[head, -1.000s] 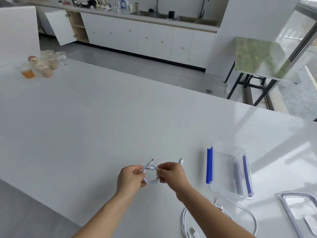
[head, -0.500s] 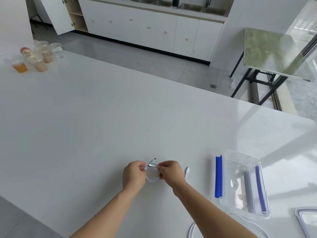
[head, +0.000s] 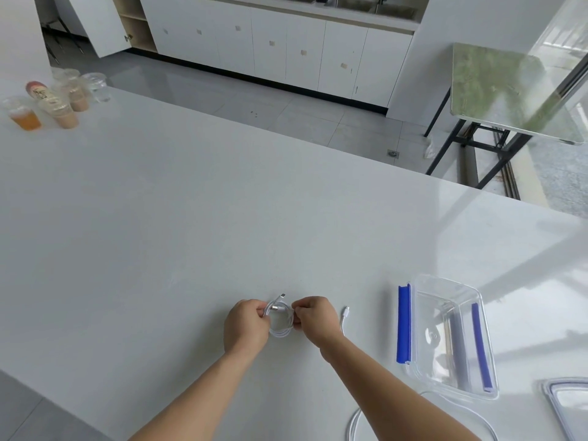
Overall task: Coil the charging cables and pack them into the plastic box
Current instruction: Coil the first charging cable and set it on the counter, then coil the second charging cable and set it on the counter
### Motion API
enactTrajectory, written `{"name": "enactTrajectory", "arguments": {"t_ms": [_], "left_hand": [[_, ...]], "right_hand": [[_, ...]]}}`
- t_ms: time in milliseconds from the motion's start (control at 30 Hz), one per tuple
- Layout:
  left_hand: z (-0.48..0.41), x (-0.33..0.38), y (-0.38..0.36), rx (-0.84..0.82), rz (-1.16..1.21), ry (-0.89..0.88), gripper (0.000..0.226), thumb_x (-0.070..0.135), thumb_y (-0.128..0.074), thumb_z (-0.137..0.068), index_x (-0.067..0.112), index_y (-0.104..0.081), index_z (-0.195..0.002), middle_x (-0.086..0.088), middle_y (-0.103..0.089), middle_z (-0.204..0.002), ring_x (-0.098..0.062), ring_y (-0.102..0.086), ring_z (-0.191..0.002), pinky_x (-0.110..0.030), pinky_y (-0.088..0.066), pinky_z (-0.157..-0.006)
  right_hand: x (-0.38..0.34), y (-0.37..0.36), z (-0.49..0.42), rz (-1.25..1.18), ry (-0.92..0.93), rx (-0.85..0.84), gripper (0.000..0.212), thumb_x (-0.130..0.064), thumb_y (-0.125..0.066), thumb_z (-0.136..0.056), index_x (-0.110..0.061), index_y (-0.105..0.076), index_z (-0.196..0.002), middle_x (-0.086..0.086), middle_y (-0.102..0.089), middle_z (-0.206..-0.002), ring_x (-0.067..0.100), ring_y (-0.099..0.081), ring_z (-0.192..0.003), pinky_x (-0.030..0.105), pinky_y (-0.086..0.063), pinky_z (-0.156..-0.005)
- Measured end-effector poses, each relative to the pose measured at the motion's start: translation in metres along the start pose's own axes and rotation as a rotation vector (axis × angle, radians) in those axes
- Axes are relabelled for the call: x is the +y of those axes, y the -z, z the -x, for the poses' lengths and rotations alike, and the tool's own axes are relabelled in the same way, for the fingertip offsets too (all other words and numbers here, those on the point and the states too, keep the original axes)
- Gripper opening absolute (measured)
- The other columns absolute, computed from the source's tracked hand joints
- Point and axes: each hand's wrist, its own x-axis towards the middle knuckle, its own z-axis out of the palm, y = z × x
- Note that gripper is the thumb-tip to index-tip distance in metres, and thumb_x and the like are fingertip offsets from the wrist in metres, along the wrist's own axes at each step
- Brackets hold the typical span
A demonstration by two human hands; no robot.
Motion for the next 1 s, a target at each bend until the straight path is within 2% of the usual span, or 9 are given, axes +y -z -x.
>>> {"name": "enactTrajectory", "arguments": {"t_ms": [67, 167, 267, 333, 533, 667, 800, 933, 1000], "left_hand": [[0.000, -0.001, 0.002, 0.002, 0.001, -0.009, 0.020, 0.011, -0.063, -0.081, 0.022, -0.076, -0.093, 0.002, -0.074, -0.098, -0.017, -0.069, -0.089, -0.024, -0.048, -0.072], [0.003, -0.004, 0.004, 0.022, -0.044, -0.058, 0.019, 0.014, -0.063, -0.083, 0.022, -0.073, -0.097, 0.001, -0.069, -0.099, -0.019, -0.067, -0.090, -0.027, -0.049, -0.074], [0.010, -0.006, 0.006, 0.037, -0.107, -0.123, 0.020, 0.016, -0.061, -0.085, 0.024, -0.072, -0.101, 0.002, -0.065, -0.101, -0.021, -0.066, -0.089, -0.029, -0.051, -0.074], [0.016, -0.006, 0.007, 0.038, -0.133, -0.171, 0.022, 0.014, -0.059, -0.086, 0.024, -0.071, -0.101, 0.001, -0.065, -0.102, -0.023, -0.067, -0.087, -0.032, -0.053, -0.074], [0.046, -0.005, 0.001, -0.008, -0.128, -0.274, 0.031, 0.008, -0.056, -0.086, 0.024, -0.070, -0.109, 0.003, -0.065, -0.102, -0.021, -0.065, -0.090, -0.032, -0.054, -0.079], [0.072, -0.003, -0.009, -0.075, -0.098, -0.311, 0.030, 0.011, -0.058, -0.087, 0.025, -0.070, -0.112, 0.007, -0.064, -0.100, -0.015, -0.060, -0.083, -0.027, -0.051, -0.079], [0.100, -0.002, -0.022, -0.157, -0.084, -0.340, 0.028, 0.014, -0.060, -0.088, 0.027, -0.070, -0.111, 0.009, -0.064, -0.096, -0.012, -0.062, -0.080, -0.028, -0.051, -0.080], [0.126, 0.000, -0.038, -0.231, -0.109, -0.397, 0.026, 0.015, -0.061, -0.088, 0.027, -0.071, -0.108, 0.010, -0.064, -0.094, -0.009, -0.061, -0.080, -0.026, -0.051, -0.079], [0.137, 0.003, -0.048, -0.271, -0.129, -0.424, 0.026, 0.016, -0.060, -0.088, 0.026, -0.070, -0.109, 0.010, -0.064, -0.096, -0.010, -0.062, -0.081, -0.024, -0.050, -0.078]], "right_hand": [[0.000, 0.003, 0.004, -0.021, -0.001, 0.030, 0.025, -0.010, -0.043, -0.067, 0.005, -0.061, -0.077, 0.006, -0.047, -0.067, 0.018, -0.041, -0.065, 0.033, -0.035, -0.063], [0.004, 0.010, 0.010, -0.039, 0.020, 0.050, 0.028, -0.009, -0.047, -0.080, 0.008, -0.061, -0.097, 0.003, -0.053, -0.073, 0.017, -0.047, -0.066, 0.035, -0.041, -0.063], [0.006, 0.020, 0.022, -0.067, 0.030, 0.055, 0.022, -0.006, -0.050, -0.091, -0.012, -0.068, -0.100, 0.000, -0.065, -0.079, 0.016, -0.060, -0.067, 0.036, -0.056, -0.071], [0.010, 0.027, 0.033, -0.085, 0.049, 0.070, 0.024, -0.007, -0.051, -0.091, -0.015, -0.069, -0.105, -0.001, -0.068, -0.081, 0.015, -0.063, -0.069, 0.036, -0.059, -0.077], [0.041, 0.046, 0.080, -0.185, 0.102, 0.143, 0.018, -0.008, -0.059, -0.088, -0.014, -0.072, -0.100, 0.002, -0.070, -0.080, 0.015, -0.065, -0.069, 0.043, -0.061, -0.081], [0.063, 0.061, 0.120, -0.217, 0.121, 0.218, 0.016, -0.010, -0.062, -0.087, -0.018, -0.073, -0.096, 0.005, -0.075, -0.082, 0.013, -0.068, -0.070, 0.038, -0.062, -0.078], [0.087, 0.084, 0.158, -0.238, 0.124, 0.308, 0.018, -0.007, -0.063, -0.088, -0.018, -0.074, -0.096, 0.006, -0.076, -0.084, 0.019, -0.071, -0.072, 0.035, -0.061, -0.071], [0.127, 0.116, 0.181, -0.093, 0.084, 0.468, 0.020, -0.008, -0.063, -0.087, -0.022, -0.075, -0.095, -0.005, -0.076, -0.080, 0.013, -0.071, -0.072, 0.036, -0.061, -0.071], [0.146, 0.129, 0.185, 0.083, 0.086, 0.532, 0.016, -0.012, -0.065, -0.088, -0.023, -0.075, -0.094, -0.012, -0.075, -0.083, 0.009, -0.069, -0.077, 0.032, -0.056, -0.074]]}}
